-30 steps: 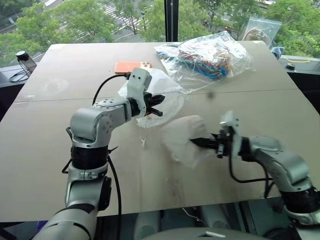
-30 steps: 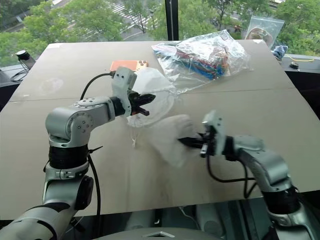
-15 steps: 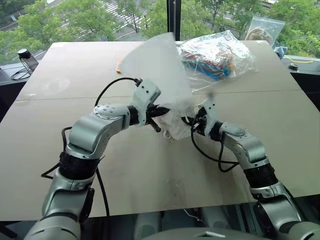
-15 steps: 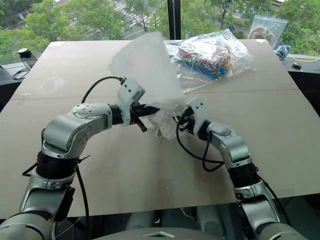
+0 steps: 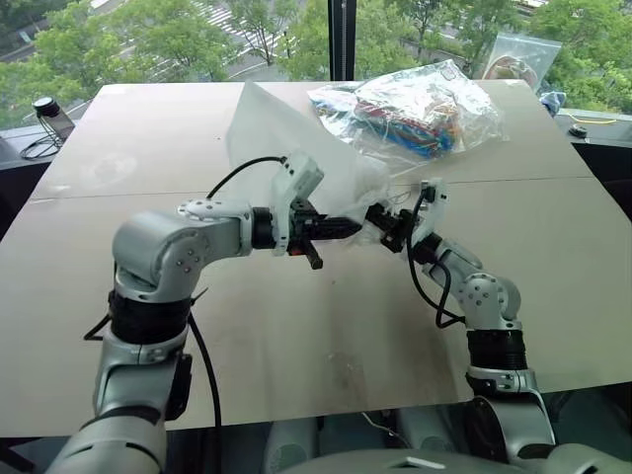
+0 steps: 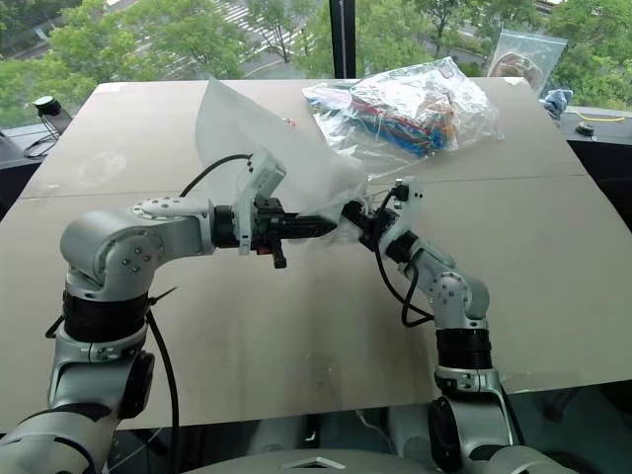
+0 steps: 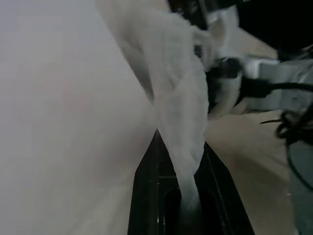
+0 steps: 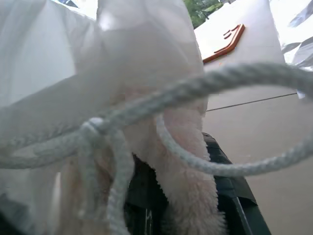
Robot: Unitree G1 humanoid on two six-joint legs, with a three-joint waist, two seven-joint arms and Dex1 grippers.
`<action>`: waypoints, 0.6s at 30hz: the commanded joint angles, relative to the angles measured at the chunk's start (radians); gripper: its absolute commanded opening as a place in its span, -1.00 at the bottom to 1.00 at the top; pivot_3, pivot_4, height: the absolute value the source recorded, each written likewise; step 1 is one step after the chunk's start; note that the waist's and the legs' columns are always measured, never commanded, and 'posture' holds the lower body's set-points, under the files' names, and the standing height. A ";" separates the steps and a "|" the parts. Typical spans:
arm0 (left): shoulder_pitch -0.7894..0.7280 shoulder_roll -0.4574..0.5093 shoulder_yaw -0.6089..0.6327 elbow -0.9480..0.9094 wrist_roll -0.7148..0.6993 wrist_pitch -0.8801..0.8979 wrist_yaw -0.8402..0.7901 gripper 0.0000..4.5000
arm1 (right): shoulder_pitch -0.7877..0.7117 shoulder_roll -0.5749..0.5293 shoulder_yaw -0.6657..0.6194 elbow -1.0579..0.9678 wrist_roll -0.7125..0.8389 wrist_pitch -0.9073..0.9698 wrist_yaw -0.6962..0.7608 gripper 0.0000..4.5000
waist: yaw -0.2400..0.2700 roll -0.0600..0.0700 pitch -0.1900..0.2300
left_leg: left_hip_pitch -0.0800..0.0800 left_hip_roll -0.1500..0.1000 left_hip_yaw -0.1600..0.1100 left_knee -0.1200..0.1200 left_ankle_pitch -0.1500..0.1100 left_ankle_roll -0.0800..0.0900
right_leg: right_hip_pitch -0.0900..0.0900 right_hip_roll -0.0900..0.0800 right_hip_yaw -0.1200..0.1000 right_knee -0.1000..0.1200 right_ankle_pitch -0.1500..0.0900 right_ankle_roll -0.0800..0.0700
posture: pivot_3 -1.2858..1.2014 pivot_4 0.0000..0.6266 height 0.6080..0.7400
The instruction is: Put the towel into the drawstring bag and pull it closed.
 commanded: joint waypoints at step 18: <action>-0.030 -0.030 0.089 0.040 -0.159 0.107 0.090 -1.00 | 0.067 0.057 -0.179 -0.209 0.581 0.193 -0.119 -0.99 | -0.002 0.002 0.001 | 0.000 0.000 -0.001 0.000 0.000 0.000 | 0.000 0.000 0.000 0.000 0.000 0.000 | 0.03 -0.52 1.00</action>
